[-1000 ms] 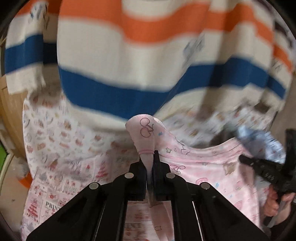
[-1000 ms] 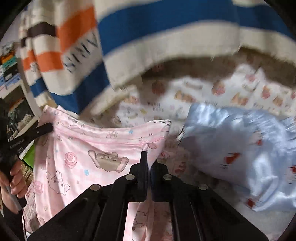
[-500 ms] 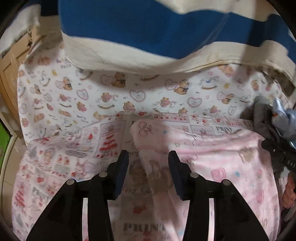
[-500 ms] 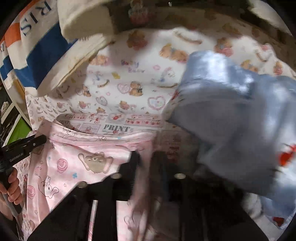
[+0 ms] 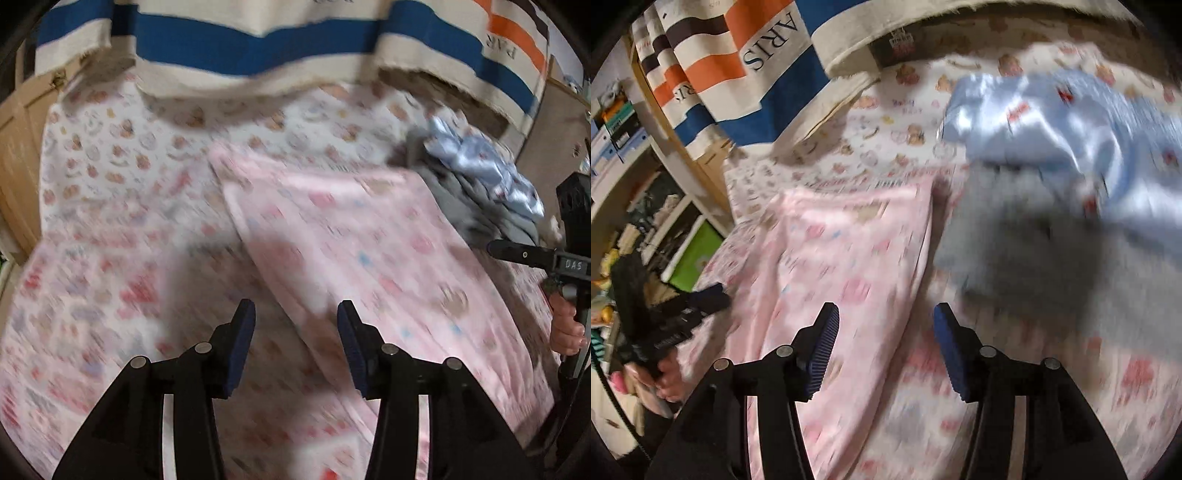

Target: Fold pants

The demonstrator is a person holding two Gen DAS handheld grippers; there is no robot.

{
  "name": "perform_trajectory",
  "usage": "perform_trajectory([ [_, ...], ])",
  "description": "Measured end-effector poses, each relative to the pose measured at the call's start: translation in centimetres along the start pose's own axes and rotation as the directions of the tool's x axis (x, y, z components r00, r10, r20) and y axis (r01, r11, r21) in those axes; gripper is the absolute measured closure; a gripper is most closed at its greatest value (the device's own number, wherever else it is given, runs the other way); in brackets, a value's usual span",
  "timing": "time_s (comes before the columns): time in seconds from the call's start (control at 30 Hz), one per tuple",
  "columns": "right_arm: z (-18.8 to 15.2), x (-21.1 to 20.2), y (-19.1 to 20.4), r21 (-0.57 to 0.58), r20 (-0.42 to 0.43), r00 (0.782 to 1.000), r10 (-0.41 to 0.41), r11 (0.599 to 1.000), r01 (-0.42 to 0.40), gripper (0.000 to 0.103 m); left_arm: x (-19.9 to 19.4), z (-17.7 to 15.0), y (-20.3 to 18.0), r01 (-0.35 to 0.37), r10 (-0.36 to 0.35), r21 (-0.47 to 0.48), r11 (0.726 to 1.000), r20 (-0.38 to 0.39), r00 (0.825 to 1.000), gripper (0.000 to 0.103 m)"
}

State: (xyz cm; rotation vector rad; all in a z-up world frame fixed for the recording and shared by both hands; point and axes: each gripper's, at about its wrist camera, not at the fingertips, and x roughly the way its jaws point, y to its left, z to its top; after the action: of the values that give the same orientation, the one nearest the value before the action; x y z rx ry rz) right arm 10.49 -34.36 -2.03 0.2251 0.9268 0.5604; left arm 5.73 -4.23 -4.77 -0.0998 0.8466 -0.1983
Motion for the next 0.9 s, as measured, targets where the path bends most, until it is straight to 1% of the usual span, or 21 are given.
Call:
perform_trajectory([
  [0.03,-0.7,0.0,0.0,0.023,-0.01,1.0,0.028,0.999,-0.028,0.048,0.2,-0.3,-0.3,0.013,-0.013,0.0,1.0,-0.01,1.0,0.061],
  [0.1,-1.6,0.0,0.0,0.059,-0.029,0.998,0.064,0.996,-0.062,0.048,0.6,-0.8,-1.0,0.019,-0.019,0.001,1.0,-0.024,1.0,0.07],
  [0.17,-2.6,0.1,0.1,0.085,-0.057,0.994,0.092,0.993,-0.087,0.048,1.1,-0.8,-1.4,0.032,-0.032,-0.006,0.999,-0.035,0.999,0.073],
  [0.23,-3.3,0.1,0.3,0.082,-0.069,0.995,0.076,0.994,-0.07,0.048,1.5,-0.9,-1.7,0.035,-0.035,-0.009,0.999,-0.041,0.999,0.084],
  [0.27,-3.5,0.1,0.4,0.076,-0.071,0.996,0.056,0.996,-0.051,0.048,1.6,-1.0,-1.9,0.032,-0.032,-0.009,0.999,-0.039,0.999,0.098],
  [0.3,-3.7,0.3,0.3,0.077,-0.074,0.996,0.044,0.996,-0.038,0.048,1.6,-1.1,-2.0,0.033,-0.033,-0.008,0.999,-0.035,0.999,0.101],
  [0.37,-4.0,0.5,0.1,0.108,-0.09,0.995,0.038,0.994,-0.028,0.051,1.2,-1.0,-2.1,0.022,-0.022,-0.013,1.0,-0.025,0.999,0.101],
  [0.43,-4.2,-0.3,0.4,0.101,-0.074,0.997,0.024,0.995,-0.016,0.052,0.3,-1.0,-2.0,0.01,-0.01,-0.013,1.0,-0.011,1.0,0.101],
  [0.53,-4.3,-2.3,1.8,0.021,-0.01,0.997,-0.081,0.996,0.082,0.052,-1.3,-0.9,-1.6,-0.016,0.016,-0.018,1.0,0.012,1.0,0.101],
  [0.57,-4.3,-3.0,2.3,0.002,0.006,0.995,-0.1,0.995,0.1,0.052,-1.6,-1.0,-1.5,-0.024,0.025,-0.02,0.999,0.013,1.0,0.101],
  [0.67,-4.5,-3.5,2.4,0.005,0.027,0.992,-0.125,0.992,0.124,0.052,-1.9,-1.6,-1.3,-0.062,0.062,-0.009,0.998,0.005,0.998,0.102],
  [0.8,-5.5,-2.1,1.9,0.032,0.003,0.997,-0.078,0.996,0.078,0.052,-1.4,-2.4,-0.4,-0.063,0.063,-0.016,0.998,-0.012,0.998,0.102],
  [0.87,-6.0,-1.1,1.7,0.046,-0.004,0.996,-0.088,0.995,0.088,0.052,-1.2,-2.8,0.0,-0.047,0.047,-0.036,0.998,-0.017,0.999,0.102],
  [0.9,-6.4,-0.7,1.5,0.055,-0.004,0.997,-0.083,0.995,0.083,0.056,-1.2,-3.0,0.1,-0.028,0.027,-0.041,0.999,-0.014,1.0,0.101],
])
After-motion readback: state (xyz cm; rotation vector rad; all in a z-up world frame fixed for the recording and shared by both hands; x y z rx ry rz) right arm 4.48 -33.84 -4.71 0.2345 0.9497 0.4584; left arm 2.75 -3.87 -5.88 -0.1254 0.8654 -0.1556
